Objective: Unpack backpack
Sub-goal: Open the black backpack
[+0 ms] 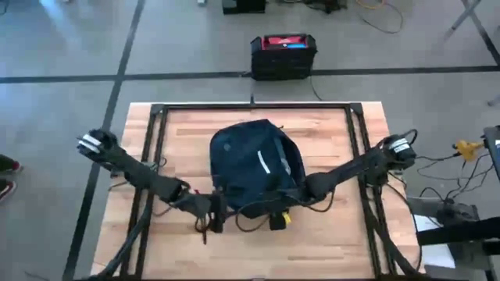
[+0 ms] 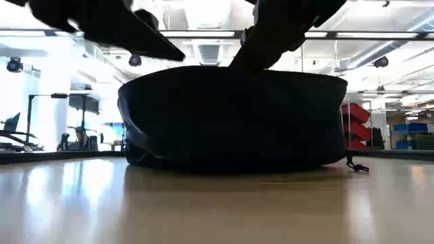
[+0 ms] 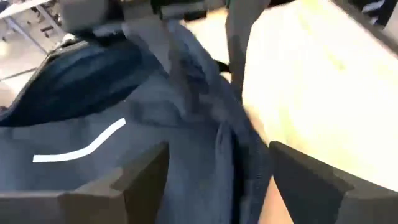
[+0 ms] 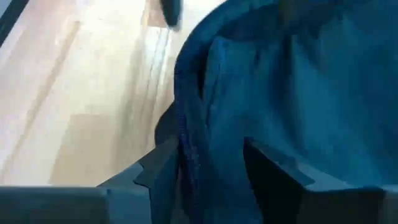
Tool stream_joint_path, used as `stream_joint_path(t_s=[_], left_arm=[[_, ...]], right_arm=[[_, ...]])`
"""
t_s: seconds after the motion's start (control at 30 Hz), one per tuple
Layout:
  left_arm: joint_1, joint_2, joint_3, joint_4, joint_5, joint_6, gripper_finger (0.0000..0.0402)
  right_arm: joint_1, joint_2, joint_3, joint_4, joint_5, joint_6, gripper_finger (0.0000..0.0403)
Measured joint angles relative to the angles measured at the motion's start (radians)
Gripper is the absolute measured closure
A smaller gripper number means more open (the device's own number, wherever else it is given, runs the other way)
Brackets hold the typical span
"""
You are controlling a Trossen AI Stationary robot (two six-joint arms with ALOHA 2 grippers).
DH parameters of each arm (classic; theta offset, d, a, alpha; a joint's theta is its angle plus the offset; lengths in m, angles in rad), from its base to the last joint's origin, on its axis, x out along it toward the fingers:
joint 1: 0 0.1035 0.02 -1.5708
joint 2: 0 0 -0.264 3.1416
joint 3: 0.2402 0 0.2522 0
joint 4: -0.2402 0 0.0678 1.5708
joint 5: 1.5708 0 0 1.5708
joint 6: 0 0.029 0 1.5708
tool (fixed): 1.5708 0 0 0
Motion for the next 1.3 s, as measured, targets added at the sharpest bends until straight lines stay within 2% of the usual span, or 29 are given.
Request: stream_joint_path(t_s=[0.3, 0.4, 0.47, 0.57, 0.67, 0.83, 1.0, 1.17, 1.3], left_arm=[[0.068, 0.035, 0.010, -0.005, 0.103, -0.027, 0.0143], [0.080, 0.035, 0.005, -0.016, 0.107, -0.034, 0.0146], [0.086, 0.035, 0.005, -0.034, 0.139, -0.035, 0.0157], [0.095, 0.055, 0.004, -0.040, 0.253, -0.036, 0.0188], [0.099, 0.095, 0.004, -0.028, 0.273, -0.038, 0.0226], [0.107, 0.168, 0.020, -0.030, 0.214, -0.047, 0.0296], [0.110, 0.182, 0.045, -0.040, 0.143, -0.054, 0.0389], [0.112, 0.105, 0.092, -0.154, 0.008, -0.054, 0.0400], [0.128, -0.006, 0.144, -0.270, -0.180, -0.009, 0.0401]], right_arm=[[0.000, 0.000, 0.000, -0.001, 0.000, 0.007, 0.0235], [0.000, 0.000, 0.000, -0.001, -0.005, 0.007, 0.0235], [0.001, 0.000, 0.000, -0.001, -0.007, 0.007, 0.0235], [0.002, 0.000, 0.000, -0.001, -0.007, 0.006, 0.0235], [0.002, 0.000, 0.000, -0.001, -0.008, -0.003, 0.0236], [0.002, 0.000, 0.000, -0.001, -0.007, -0.003, 0.0236], [0.003, 0.000, 0.000, -0.014, -0.008, -0.002, 0.0236], [0.017, -0.012, 0.048, -0.154, -0.011, -0.001, 0.0236], [0.050, -0.061, 0.165, -0.318, 0.034, -0.021, 0.0236]])
